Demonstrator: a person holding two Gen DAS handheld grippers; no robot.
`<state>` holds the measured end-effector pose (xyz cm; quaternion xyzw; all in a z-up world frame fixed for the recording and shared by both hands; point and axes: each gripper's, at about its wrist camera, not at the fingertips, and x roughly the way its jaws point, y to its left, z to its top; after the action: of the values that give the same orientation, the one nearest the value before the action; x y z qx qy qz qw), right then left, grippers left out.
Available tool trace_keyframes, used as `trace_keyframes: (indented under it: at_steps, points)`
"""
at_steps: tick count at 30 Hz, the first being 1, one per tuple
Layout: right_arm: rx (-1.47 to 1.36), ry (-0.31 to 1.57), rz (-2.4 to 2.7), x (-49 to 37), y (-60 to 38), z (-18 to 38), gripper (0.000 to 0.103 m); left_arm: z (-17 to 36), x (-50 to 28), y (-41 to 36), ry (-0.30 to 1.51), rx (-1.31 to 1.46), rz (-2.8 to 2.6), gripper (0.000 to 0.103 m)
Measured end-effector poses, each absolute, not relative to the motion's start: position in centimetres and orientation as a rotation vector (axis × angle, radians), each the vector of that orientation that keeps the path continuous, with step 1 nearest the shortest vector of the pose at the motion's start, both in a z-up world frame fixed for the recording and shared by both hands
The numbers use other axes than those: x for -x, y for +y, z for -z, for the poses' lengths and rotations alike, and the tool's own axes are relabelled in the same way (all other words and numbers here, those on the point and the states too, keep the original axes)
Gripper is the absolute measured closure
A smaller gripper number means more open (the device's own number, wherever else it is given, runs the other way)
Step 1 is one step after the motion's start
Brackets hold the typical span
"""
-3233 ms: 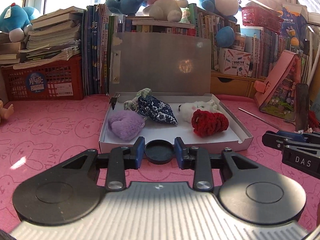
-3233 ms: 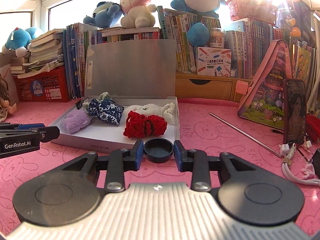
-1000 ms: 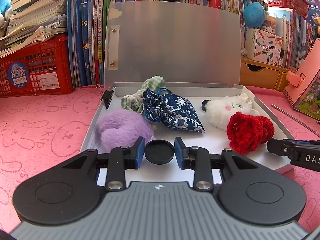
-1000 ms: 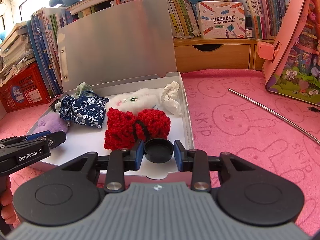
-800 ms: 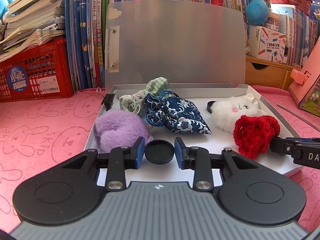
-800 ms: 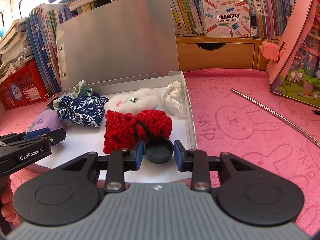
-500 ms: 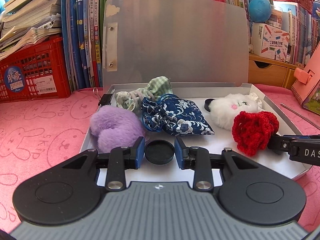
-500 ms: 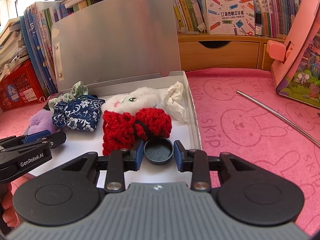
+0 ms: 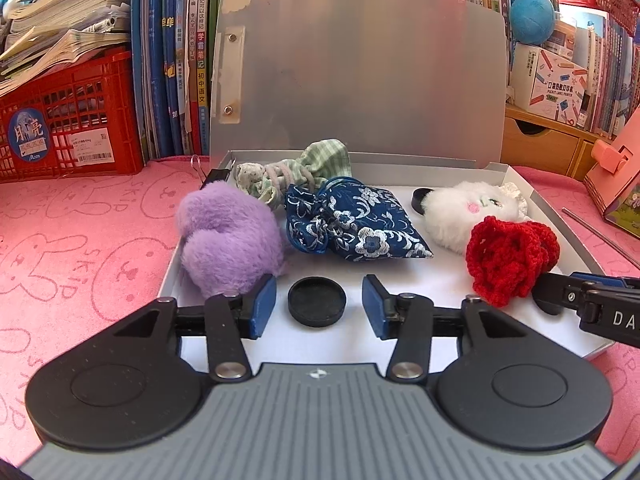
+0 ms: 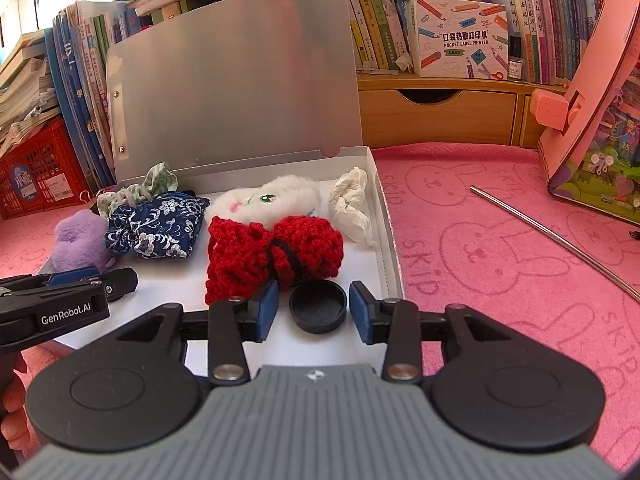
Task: Organize objects
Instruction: 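Open both grippers to drop the lens caps into the box, then withdraw both grippers from the box toward the origami and pink strip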
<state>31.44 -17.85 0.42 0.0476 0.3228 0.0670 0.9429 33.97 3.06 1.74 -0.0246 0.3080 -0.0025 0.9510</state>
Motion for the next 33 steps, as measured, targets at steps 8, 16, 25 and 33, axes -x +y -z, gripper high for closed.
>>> trace_keyframes:
  at_steps: [8, 16, 25, 33]
  points:
    - [-0.077, 0.655, -0.117, -30.0, -18.2, -1.5, 0.038, -3.5, -31.8, 3.0, 0.566, 0.021, -0.004, 0.022]
    - [-0.105, 0.644, -0.122, -28.0, -19.1, -2.6, 0.036, -4.9, -28.9, 3.2, 0.55, 0.027, 0.007, 0.017]
    - [-0.125, 0.613, -0.193, -24.6, -19.5, -4.0, 0.033, -5.7, -25.2, 2.4, 0.542, 0.038, 0.064, 0.016]
    - [-0.128, 0.581, -0.259, -20.5, -19.8, -4.7, 0.03, -5.8, -21.3, 1.7, 0.544, 0.038, 0.134, 0.015]
